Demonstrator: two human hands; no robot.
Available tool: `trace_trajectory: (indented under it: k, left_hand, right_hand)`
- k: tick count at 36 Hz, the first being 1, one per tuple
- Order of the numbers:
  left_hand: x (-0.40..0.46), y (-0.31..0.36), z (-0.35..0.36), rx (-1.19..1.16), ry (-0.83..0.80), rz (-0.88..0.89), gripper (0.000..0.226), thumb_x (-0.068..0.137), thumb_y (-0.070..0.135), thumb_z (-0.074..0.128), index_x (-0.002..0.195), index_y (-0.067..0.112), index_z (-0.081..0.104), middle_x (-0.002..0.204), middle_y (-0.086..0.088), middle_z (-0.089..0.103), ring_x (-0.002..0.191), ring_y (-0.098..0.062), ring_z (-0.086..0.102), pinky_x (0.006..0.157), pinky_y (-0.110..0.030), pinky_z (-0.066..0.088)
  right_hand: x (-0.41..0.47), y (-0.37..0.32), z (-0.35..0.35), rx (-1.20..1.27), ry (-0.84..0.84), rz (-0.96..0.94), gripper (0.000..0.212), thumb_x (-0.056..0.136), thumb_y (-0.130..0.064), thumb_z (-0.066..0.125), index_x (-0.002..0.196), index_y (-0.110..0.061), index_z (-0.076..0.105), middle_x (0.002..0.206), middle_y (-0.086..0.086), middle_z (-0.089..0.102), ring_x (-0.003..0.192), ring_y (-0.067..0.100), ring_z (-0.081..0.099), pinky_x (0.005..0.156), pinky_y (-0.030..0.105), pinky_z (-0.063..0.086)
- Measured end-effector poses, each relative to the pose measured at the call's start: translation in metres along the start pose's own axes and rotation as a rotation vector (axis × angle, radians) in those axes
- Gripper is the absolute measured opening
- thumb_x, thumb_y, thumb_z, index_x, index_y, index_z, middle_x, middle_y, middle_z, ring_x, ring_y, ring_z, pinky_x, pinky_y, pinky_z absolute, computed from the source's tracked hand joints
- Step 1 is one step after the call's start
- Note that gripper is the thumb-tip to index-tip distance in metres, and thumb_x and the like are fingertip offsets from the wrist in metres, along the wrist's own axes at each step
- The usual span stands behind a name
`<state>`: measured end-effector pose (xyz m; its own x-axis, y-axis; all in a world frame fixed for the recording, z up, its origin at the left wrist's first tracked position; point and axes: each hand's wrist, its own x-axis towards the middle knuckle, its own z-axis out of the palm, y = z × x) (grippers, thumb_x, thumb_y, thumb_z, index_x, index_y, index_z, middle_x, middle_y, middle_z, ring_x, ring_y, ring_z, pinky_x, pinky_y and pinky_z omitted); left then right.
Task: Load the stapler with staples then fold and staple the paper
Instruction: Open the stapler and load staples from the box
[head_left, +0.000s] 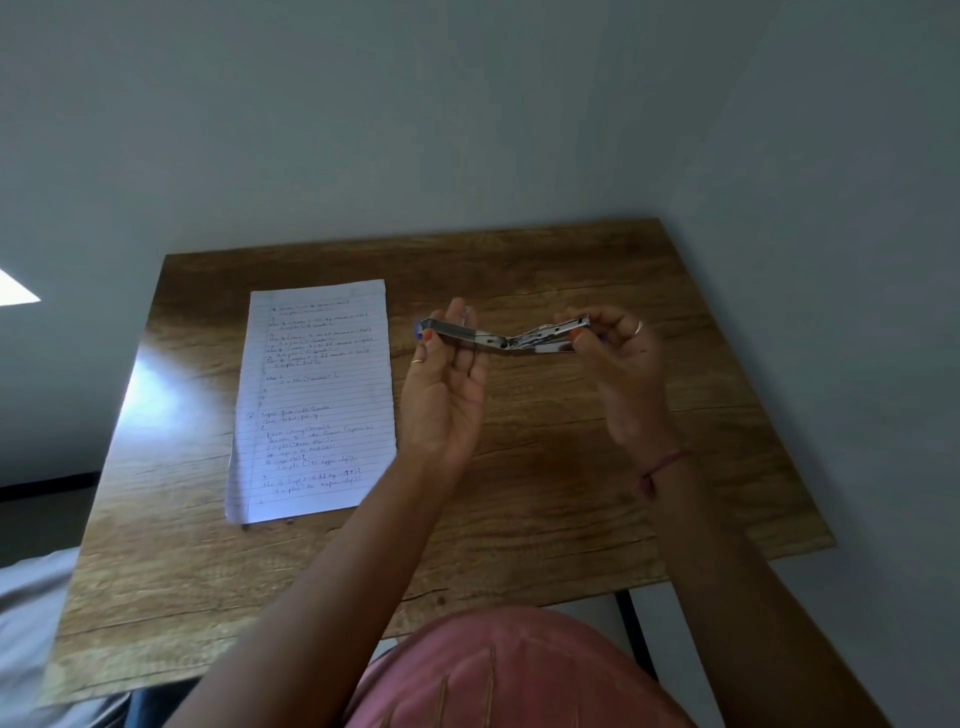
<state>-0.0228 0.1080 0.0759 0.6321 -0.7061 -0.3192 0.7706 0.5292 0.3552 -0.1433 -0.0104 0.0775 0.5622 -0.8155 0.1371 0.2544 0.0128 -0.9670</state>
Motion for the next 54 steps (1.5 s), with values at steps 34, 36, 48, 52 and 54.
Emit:
trace_trajectory:
  k: [34,36,48,52,54]
  left_hand:
    - [-0.027,-0.004,-0.036,0.245,-0.094,-0.359,0.037,0.089,0.027,0.061,0.115,0.001,0.061,0.126,-0.019,0.063,0.109,-0.03,0.065,0.079,-0.035,0.057]
    - [-0.024,-0.002,-0.034,0.311,-0.073,-0.456,0.048,0.09,0.035,0.061,0.124,0.002,0.062,0.118,-0.016,0.066,0.097,-0.025,0.069,0.076,-0.032,0.058]
    - [-0.016,-0.009,-0.024,0.238,-0.071,-0.592,0.031,0.081,0.021,0.07,0.104,0.001,0.073,0.102,-0.015,0.07,0.087,-0.016,0.07,0.085,-0.026,0.054]
    - [-0.017,-0.012,-0.022,0.212,-0.076,-0.611,0.024,0.081,0.018,0.069,0.098,0.002,0.076,0.101,-0.014,0.072,0.085,-0.015,0.07,0.086,-0.024,0.052]
    - [-0.017,-0.014,-0.02,0.217,-0.082,-0.613,0.022,0.083,0.018,0.067,0.098,0.003,0.075,0.101,-0.013,0.071,0.084,-0.014,0.069,0.084,-0.023,0.052]
  right_hand:
    - [-0.003,0.018,0.005,0.29,-0.078,0.278,0.021,0.098,-0.008,0.045,0.113,-0.007,0.06,0.114,0.004,0.07,0.117,0.026,0.061,0.089,0.03,0.054]
    - [-0.001,0.014,0.006,0.236,-0.123,0.308,0.024,0.098,-0.008,0.044,0.117,-0.001,0.057,0.123,0.008,0.065,0.116,0.026,0.061,0.09,0.032,0.053]
    - [0.002,-0.003,0.019,0.032,-0.255,0.416,0.024,0.1,-0.019,0.045,0.114,-0.011,0.062,0.122,0.012,0.065,0.111,0.014,0.064,0.082,0.027,0.056]
    - [0.0,-0.008,0.023,0.038,-0.216,0.459,0.026,0.101,-0.023,0.042,0.108,-0.016,0.066,0.117,0.004,0.068,0.107,0.017,0.065,0.076,0.028,0.056]
    - [0.0,-0.01,0.026,0.031,-0.176,0.489,0.029,0.102,-0.023,0.039,0.107,-0.015,0.067,0.116,0.003,0.068,0.109,0.019,0.064,0.069,0.026,0.056]
